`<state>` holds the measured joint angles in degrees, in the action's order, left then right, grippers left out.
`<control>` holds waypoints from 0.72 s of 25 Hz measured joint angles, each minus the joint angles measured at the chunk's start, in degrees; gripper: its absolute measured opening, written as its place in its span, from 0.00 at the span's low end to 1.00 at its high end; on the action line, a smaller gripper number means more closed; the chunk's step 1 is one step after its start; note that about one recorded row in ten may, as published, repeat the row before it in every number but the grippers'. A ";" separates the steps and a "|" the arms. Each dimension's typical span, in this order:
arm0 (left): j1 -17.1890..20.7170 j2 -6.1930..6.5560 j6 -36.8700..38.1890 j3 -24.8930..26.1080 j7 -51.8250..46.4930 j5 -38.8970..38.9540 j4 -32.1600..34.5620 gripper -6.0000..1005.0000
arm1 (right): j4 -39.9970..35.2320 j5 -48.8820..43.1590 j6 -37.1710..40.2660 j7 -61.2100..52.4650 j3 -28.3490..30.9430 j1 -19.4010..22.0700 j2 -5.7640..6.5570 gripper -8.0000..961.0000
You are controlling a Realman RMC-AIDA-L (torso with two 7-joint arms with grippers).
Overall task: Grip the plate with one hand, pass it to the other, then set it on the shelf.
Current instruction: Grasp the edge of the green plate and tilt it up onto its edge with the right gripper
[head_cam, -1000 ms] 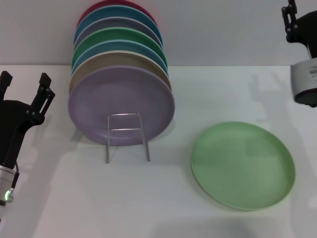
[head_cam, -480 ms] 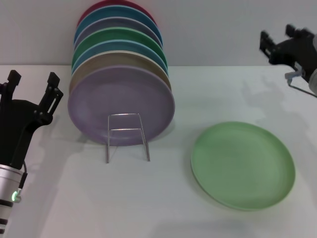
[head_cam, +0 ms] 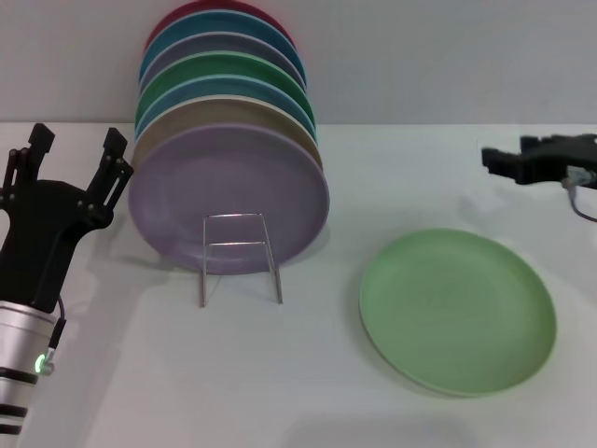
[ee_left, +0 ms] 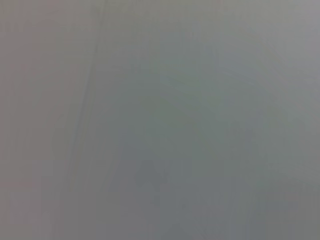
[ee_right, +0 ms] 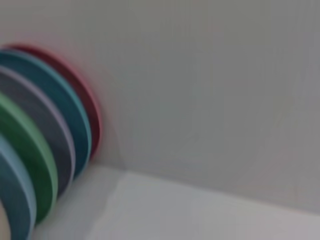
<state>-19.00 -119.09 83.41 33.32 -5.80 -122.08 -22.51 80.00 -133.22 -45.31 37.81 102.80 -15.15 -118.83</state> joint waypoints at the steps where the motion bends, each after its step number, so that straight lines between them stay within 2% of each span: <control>1: -0.09 0.00 -0.15 -0.01 0.02 0.00 -0.30 0.83 | 0.48 -0.61 -2.79 -0.27 1.51 -0.37 0.03 0.61; 5: -0.41 0.00 -0.52 -0.01 0.09 0.06 -0.50 0.83 | 1.41 -3.04 -13.43 -1.32 7.75 -3.15 0.38 0.61; 6: -0.45 0.00 -0.55 -0.01 0.08 0.06 -0.53 0.83 | 1.65 -6.28 -18.48 -2.78 10.66 -5.08 0.39 0.61; 7: -0.45 0.00 -0.56 -0.01 0.07 0.05 -0.64 0.83 | 1.65 -6.28 -18.48 -2.78 10.66 -5.08 0.39 0.61; 11: -0.29 0.00 -0.57 -0.01 0.06 0.05 -1.17 0.83 | 1.12 -12.21 -27.06 -4.90 14.25 -8.94 0.38 0.61; 18: -0.33 0.00 -0.68 -0.01 0.04 0.24 -1.23 0.83 | -0.32 -16.28 -32.92 -7.53 15.32 -11.93 0.56 0.61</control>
<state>-19.33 -119.09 82.73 33.31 -5.77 -121.84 -23.73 79.68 -149.50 -78.22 30.29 118.12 -27.09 -118.27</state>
